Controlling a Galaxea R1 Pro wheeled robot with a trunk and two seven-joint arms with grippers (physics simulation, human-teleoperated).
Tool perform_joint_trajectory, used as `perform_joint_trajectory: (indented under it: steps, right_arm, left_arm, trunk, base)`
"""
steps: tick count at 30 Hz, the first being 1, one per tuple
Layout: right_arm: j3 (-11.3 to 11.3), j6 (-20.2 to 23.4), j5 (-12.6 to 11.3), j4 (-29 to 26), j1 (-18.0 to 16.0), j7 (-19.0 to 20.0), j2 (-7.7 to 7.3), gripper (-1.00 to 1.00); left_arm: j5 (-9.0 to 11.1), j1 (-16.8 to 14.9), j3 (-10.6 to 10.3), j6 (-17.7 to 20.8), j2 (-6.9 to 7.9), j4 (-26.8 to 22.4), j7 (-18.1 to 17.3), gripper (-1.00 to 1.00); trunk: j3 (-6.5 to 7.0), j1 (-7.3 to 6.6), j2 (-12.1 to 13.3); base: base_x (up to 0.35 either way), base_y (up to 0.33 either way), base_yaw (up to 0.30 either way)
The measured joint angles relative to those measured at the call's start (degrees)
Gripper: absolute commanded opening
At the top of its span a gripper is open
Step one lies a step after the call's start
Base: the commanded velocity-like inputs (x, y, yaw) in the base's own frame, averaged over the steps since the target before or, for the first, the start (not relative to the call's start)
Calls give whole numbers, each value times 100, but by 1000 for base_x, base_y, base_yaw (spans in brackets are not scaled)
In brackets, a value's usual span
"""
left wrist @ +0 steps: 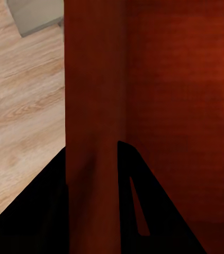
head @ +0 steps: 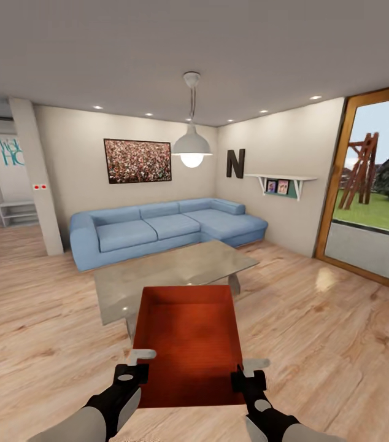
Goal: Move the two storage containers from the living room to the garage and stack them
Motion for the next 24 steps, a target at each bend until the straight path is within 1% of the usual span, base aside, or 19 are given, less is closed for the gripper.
perform_joint_trajectory:
  steps: [19, 24]
  right_arm:
    - [20, -6, -30, 5, 0, -3, 7, -100]
    - [6, -5, -7, -2, -1, 0, 1, -100]
  left_arm:
    - [3, 0, -9, 1, 6, 0, -5, -100]
    - [11, 0, -10, -6, 3, -2, -1, -100]
  trunk:
    - [39, 0, 0]
    - [49, 0, 0]
  base:
    - [0, 0, 300]
    - [0, 0, 300]
